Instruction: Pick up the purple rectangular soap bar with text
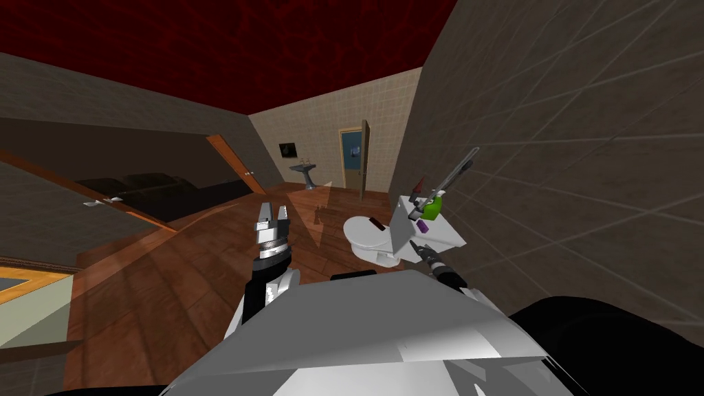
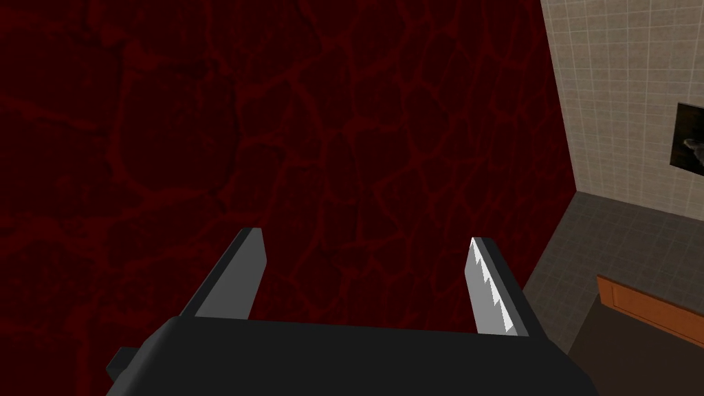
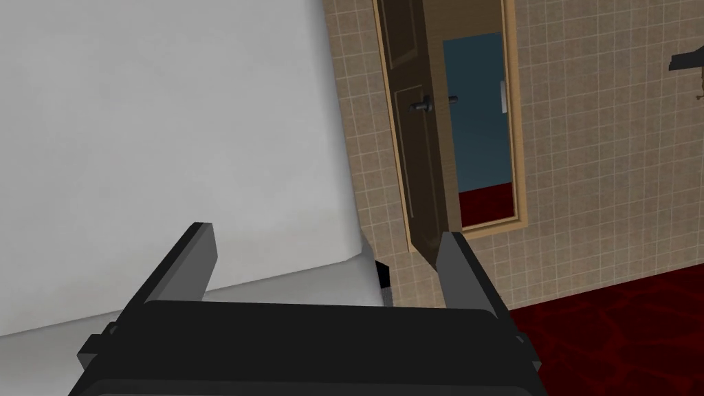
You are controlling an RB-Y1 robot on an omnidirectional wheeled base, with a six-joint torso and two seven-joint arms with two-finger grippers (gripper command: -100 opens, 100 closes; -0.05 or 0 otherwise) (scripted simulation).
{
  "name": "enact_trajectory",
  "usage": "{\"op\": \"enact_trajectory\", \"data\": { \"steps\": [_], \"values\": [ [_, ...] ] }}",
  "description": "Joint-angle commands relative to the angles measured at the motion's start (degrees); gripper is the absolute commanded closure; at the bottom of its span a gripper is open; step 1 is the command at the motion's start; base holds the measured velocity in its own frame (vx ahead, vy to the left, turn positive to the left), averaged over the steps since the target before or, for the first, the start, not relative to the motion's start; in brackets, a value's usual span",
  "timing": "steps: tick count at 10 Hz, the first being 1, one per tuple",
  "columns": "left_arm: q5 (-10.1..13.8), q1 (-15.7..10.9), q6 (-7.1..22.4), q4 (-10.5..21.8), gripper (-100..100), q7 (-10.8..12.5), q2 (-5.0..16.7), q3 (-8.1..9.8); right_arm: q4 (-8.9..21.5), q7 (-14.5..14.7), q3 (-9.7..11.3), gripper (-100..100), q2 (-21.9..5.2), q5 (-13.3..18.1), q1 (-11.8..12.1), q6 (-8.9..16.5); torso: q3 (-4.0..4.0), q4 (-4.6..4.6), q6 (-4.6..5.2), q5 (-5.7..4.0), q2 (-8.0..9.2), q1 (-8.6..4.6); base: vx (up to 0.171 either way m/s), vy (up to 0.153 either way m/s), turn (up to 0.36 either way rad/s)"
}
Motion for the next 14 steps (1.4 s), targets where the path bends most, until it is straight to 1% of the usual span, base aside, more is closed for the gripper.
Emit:
{"op": "enact_trajectory", "data": {
  "steps": [1,2,3,5,6,7,8,9,10,11,13,14],
  "values": [
    [0.0,0.0,0.0,0.0,0,0.0,0.0,0.0,2.86,-2.86,2.86,-100,-1.77,2.86,-2.86,2.58,0.0,0.0,0.0,0.0,0.0,0.0,-0.097,-0.004,-0.189],
    [0.0,0.0,0.0,0.0,0,0.0,0.0,0.0,4.3,-4.01,4.62,-100,-1.77,3.51,-4.95,2.58,0.16,0.04,0.06,-0.02,0.32,-0.02,-0.167,-0.005,-0.121],
    [0.0,-0.02,0.0,0.0,0,0.0,0.0,0.0,5.46,-4.1,5.11,-100,-1.77,3.51,-6.59,2.58,0.33,0.11,0.03,-0.01,0.59,-0.02,-0.101,-0.001,0.0],
    [0.0,-0.01,0.0,0.0,0,0.0,0.0,0.0,7.6,-4.1,5.11,-100,-1.77,3.51,-9.37,2.58,0.17,0.07,0.01,0.0,0.29,0.01,-0.017,0.001,0.005],
    [0.0,0.0,0.0,0.0,0,0.0,0.0,0.0,7.6,-4.1,5.11,-100,-1.77,3.51,-11.33,2.58,0.08,0.03,0.01,0.0,0.13,0.01,0.011,0.0,-0.001],
    [0.0,0.0,0.0,0.0,0,0.0,0.0,0.0,7.6,-4.1,5.11,-100,-1.77,3.51,-12.48,2.58,0.03,0.01,0.01,0.0,0.05,0.02,0.011,0.001,0.002],
    [0.0,0.0,0.0,0.0,0,0.0,0.0,0.0,10.93,-6.85,7.81,-100,-3.47,6.37,-14.64,5.08,0.02,0.0,0.01,0.01,0.03,0.01,-0.132,-0.009,-0.207],
    [0.0,-0.01,0.0,0.0,0,0.0,0.0,0.0,12.86,-8.11,9.23,-100,-3.47,7.05,-16.57,5.11,0.22,0.06,0.07,-0.01,0.44,-0.04,-0.165,0.0,-0.119],
    [0.0,-0.02,0.0,0.0,0,0.0,0.0,0.0,15.03,-8.13,10.23,-100,-3.47,7.05,-18.5,5.11,0.34,0.12,0.03,-0.01,0.6,0.0,-0.095,0.003,0.013],
    [0.0,-0.02,0.0,0.0,0,0.0,0.0,0.0,15.3,-8.13,10.23,-100,-3.47,7.05,-20.41,5.11,0.28,0.1,0.02,0.0,0.47,0.03,-0.03,-0.003,0.016],
    [0.0,0.0,0.0,0.0,0,0.0,0.0,0.0,15.3,-8.13,10.23,-100,-3.47,7.05,-23.48,5.11,0.06,0.02,0.02,0.0,0.1,0.01,0.013,-0.006,-0.001],
    [0.0,0.0,0.0,0.0,0,0.0,0.0,0.0,18.77,-10.37,12.61,-100,-5.17,10.18,-25.25,7.18,0.02,0.01,0.02,0.01,0.02,0.01,-0.118,-0.013,-0.202]
  ]
}}
